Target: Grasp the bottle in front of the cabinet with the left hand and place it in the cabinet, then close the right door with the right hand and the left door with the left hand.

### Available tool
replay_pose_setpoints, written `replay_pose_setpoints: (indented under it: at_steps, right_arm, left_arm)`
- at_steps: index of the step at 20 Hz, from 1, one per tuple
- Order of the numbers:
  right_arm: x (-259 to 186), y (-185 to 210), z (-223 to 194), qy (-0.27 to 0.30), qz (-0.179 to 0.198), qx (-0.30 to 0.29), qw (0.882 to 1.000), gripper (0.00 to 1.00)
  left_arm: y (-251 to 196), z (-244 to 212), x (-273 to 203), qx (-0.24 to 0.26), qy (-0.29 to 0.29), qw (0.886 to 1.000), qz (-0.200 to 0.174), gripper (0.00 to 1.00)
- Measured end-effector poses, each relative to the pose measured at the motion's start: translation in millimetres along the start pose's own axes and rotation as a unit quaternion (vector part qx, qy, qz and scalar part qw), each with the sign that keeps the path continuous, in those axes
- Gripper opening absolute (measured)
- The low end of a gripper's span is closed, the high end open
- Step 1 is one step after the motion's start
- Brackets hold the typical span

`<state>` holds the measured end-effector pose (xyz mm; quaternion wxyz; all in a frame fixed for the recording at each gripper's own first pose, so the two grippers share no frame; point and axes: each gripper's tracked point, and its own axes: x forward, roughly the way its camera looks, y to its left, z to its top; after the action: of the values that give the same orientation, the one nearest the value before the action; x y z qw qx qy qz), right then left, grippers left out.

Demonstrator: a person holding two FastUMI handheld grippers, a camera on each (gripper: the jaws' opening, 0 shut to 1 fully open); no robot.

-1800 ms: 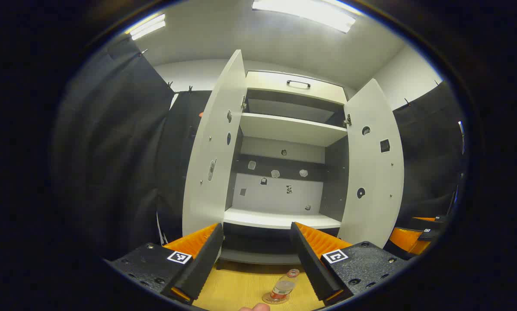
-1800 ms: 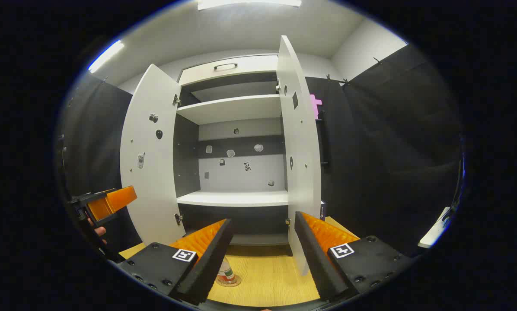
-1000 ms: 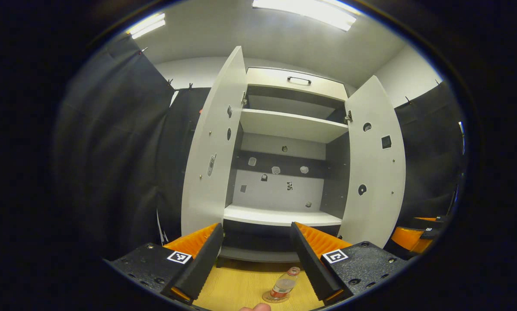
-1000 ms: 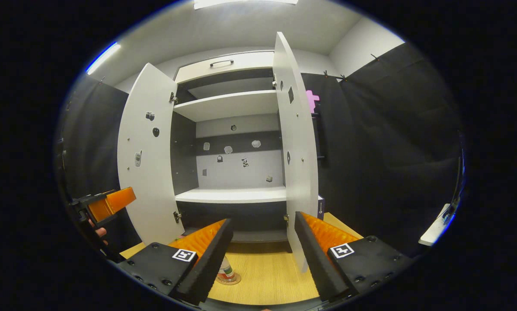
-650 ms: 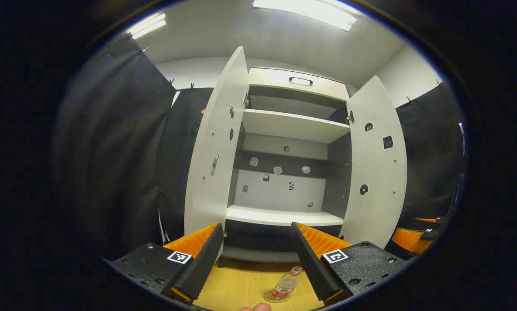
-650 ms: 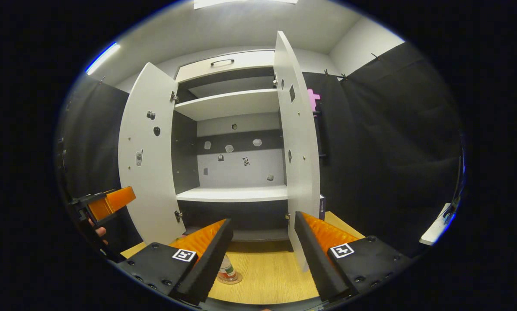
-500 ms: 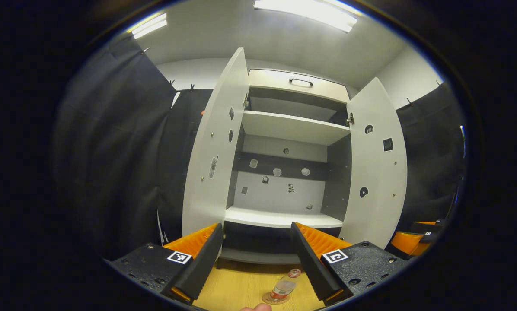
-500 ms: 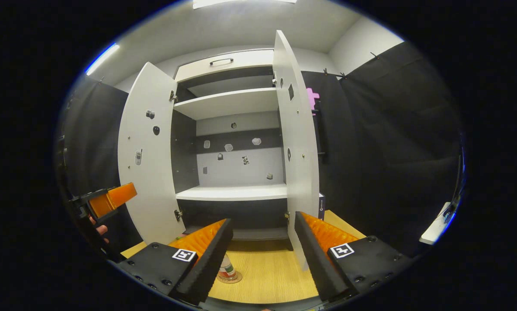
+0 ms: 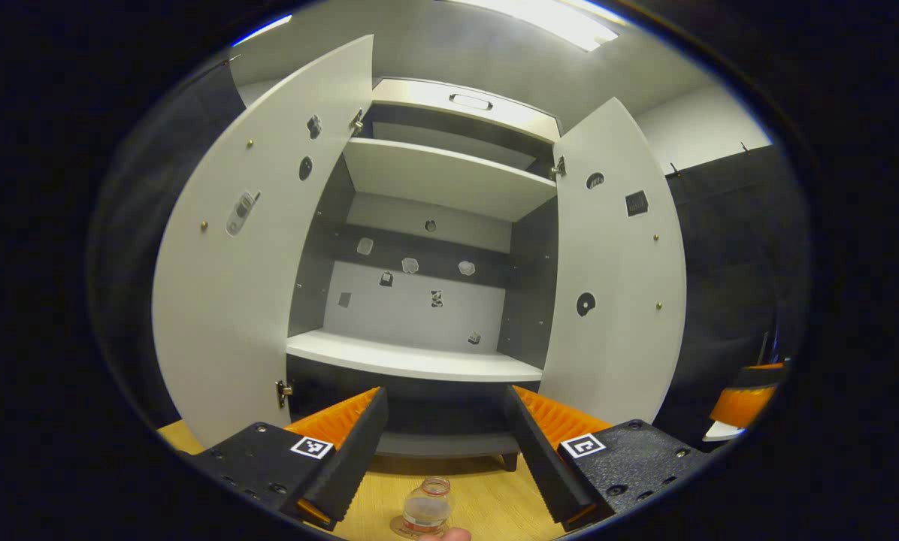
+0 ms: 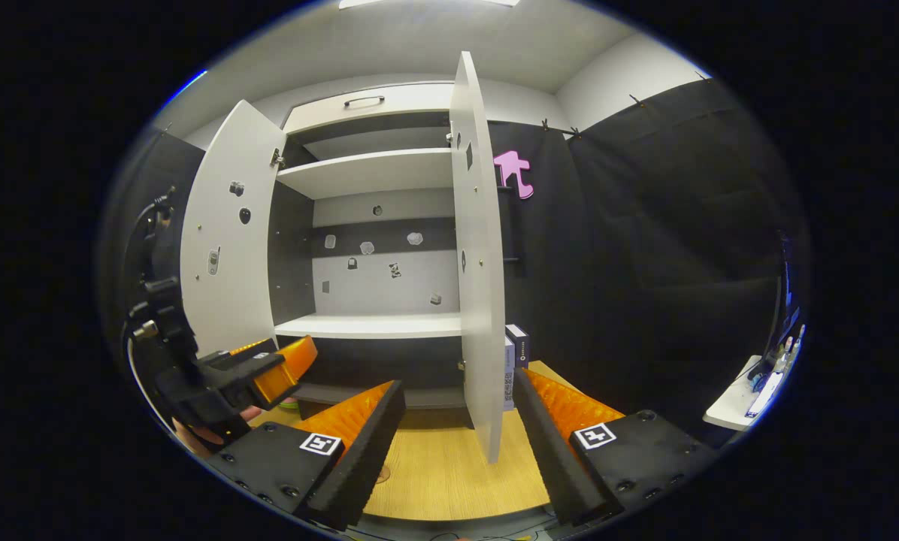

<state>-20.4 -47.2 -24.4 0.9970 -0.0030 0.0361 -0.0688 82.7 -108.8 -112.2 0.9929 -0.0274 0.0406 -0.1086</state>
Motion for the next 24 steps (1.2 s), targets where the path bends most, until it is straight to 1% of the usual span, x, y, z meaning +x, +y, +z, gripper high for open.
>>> replay_pose_setpoints:
  at_steps: [2, 5, 7, 9, 12, 16, 20, 22, 24]
  right_arm:
    - [-1.7, -7.7, -2.8, 0.007, -0.014, -0.003, 1.000, 0.97]
    - [-2.5, -11.1, -3.5, 0.012, -0.025, -0.006, 1.000, 0.96]
    - [-1.3, -11.0, -4.9, 0.015, -0.028, -0.010, 0.999, 0.97]
    - [-0.4, -9.5, -6.5, 0.017, -0.029, -0.016, 0.999, 0.96]
    - [0.7, -4.5, -9.0, 0.024, -0.024, -0.020, 0.999, 0.97]
    - [3.1, 0.5, -11.2, 0.030, -0.017, -0.022, 0.999, 0.97]
    - [4.2, 2.2, -14.6, 0.036, -0.014, -0.023, 0.999, 0.97]
    - [4.6, 2.9, -16.4, 0.039, -0.012, -0.021, 0.999, 0.97]
    - [3.5, 4.4, -16.7, 0.040, -0.011, -0.020, 0.999, 0.97]
  left_arm:
    - [-1.4, -34.6, 15.1, 0.015, 0.011, 1.000, 0.001, 0.95]
    - [-2.7, -87.7, 26.3, 0.026, 0.038, 0.999, -0.005, 0.95]
    - [6.9, -115.2, 26.7, 0.028, 0.053, 0.998, 0.011, 0.95]
    - [10.9, -138.2, 28.7, 0.026, 0.065, 0.997, 0.018, 0.95]
    - [17.0, -175.9, 28.0, 0.029, 0.101, 0.994, 0.024, 0.95]
    - [25.6, -221.0, 18.6, 0.032, 0.141, 0.989, 0.037, 0.95]
    - [26.9, -249.0, 5.2, 0.033, 0.167, 0.985, 0.042, 0.95]
    - [25.1, -253.6, 2.5, 0.029, 0.167, 0.985, 0.038, 0.95]
    - [27.9, -255.0, -1.7, 0.024, 0.166, 0.985, 0.041, 0.94]
